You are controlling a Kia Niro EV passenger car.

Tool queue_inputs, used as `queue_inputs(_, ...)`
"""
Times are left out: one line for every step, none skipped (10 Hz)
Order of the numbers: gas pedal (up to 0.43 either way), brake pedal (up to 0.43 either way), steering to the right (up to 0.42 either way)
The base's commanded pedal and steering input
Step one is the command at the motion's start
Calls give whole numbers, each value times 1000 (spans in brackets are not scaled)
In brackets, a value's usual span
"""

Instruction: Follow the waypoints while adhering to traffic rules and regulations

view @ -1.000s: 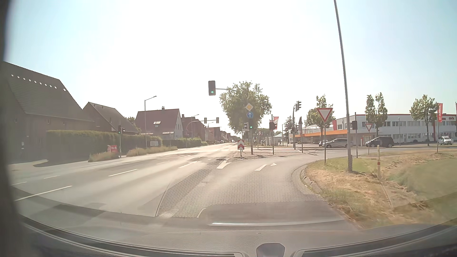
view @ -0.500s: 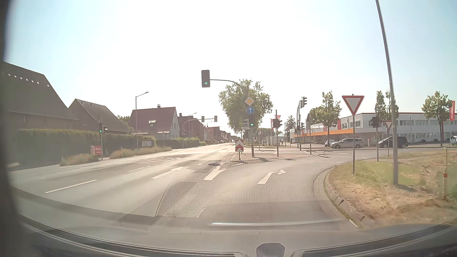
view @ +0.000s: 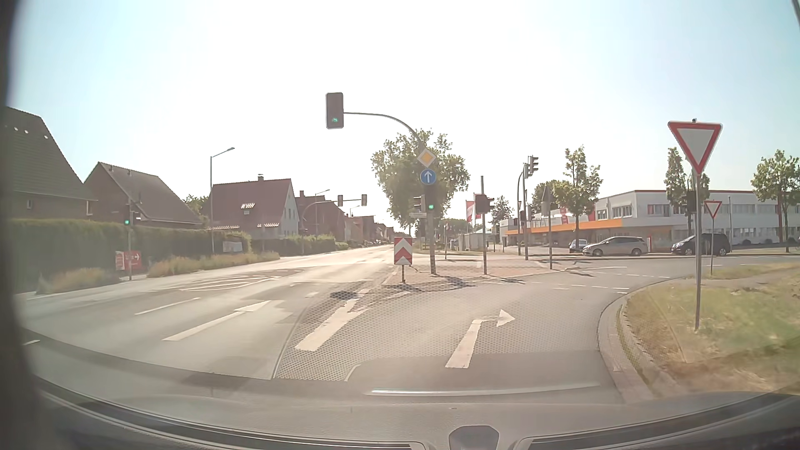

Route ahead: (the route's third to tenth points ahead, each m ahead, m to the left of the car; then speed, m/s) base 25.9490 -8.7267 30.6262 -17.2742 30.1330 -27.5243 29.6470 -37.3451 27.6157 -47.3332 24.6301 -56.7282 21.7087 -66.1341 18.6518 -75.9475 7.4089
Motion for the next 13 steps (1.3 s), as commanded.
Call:
queue_inputs(0, 195, 56)
queue_inputs(0, 207, 62)
queue_inputs(0, 226, 69)
queue_inputs(0, 232, 79)
queue_inputs(0, 232, 88)
queue_inputs(0, 232, 96)
queue_inputs(0, 226, 106)
queue_inputs(0, 220, 116)
queue_inputs(0, 189, 125)
queue_inputs(0, 152, 136)
queue_inputs(0, 73, 147)
queue_inputs(0, 6, 159)
queue_inputs(0, 6, 171)
